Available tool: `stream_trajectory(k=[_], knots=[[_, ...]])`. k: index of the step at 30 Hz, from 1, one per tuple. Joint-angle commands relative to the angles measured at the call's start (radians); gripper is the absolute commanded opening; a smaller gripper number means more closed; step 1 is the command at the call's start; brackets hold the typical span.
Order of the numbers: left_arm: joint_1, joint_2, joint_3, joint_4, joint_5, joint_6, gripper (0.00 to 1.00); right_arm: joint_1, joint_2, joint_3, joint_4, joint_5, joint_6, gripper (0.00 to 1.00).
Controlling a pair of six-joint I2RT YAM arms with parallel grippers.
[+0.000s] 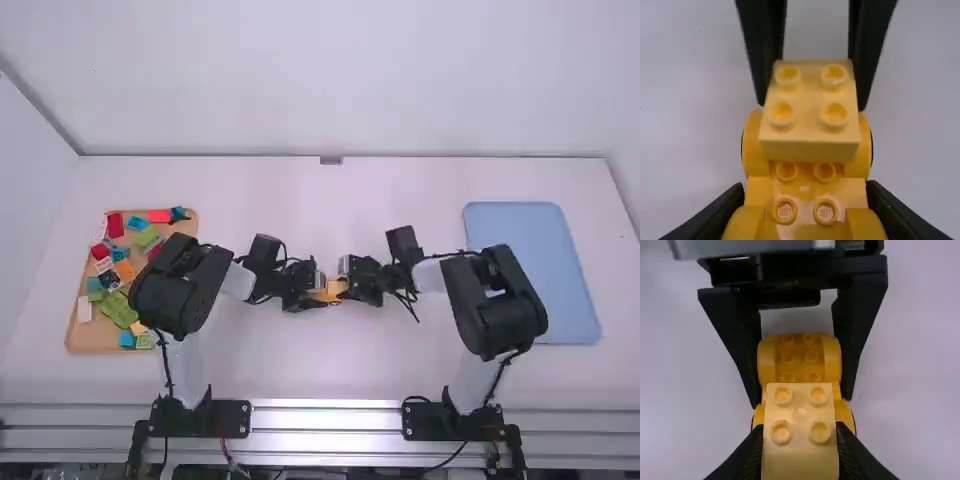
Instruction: Assemble lego blocks to make yellow taxi
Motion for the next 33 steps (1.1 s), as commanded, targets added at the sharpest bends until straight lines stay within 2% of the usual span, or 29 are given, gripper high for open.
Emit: stream_trajectory(k=[1, 6, 13, 26, 29, 30, 31, 32, 33], knots=[[-0.003, 0.010, -0.007, -0.013, 0.000, -0.001, 0.26, 0.000, -0.014, -0.020, 0.013, -0.006, 0.051, 0.25], [-0.003, 0.010, -0.006, -0.017, 0.000, -0.001, 0.26, 0.002, -0.014, -0.007, 0.011, 0.027, 0.052, 0.25], [-0.003, 0.010, -0.008, -0.023, 0.000, -0.001, 0.26, 0.021, -0.014, 0.043, -0.077, 0.096, -0.003, 0.24], [-0.003, 0.010, -0.008, -0.024, 0.000, 0.000, 0.26, 0.002, -0.014, 0.046, -0.069, 0.096, -0.024, 0.24], [-0.003, 0.010, -0.008, -0.024, 0.000, -0.001, 0.26, 0.002, -0.014, 0.046, -0.072, 0.097, -0.024, 0.29], [-0.003, 0.010, -0.008, -0.024, 0.000, -0.001, 0.26, 0.002, -0.014, 0.046, -0.072, 0.095, -0.024, 0.33], [-0.003, 0.010, -0.008, -0.024, 0.000, -0.001, 0.26, 0.002, -0.014, 0.047, -0.071, 0.095, -0.024, 0.41], [-0.003, 0.010, -0.008, -0.024, 0.000, -0.001, 0.26, 0.002, -0.014, 0.047, -0.069, 0.096, -0.024, 0.44], [-0.003, 0.010, -0.008, -0.024, 0.000, -0.001, 0.26, 0.001, -0.014, 0.046, -0.068, 0.094, -0.024, 0.56]])
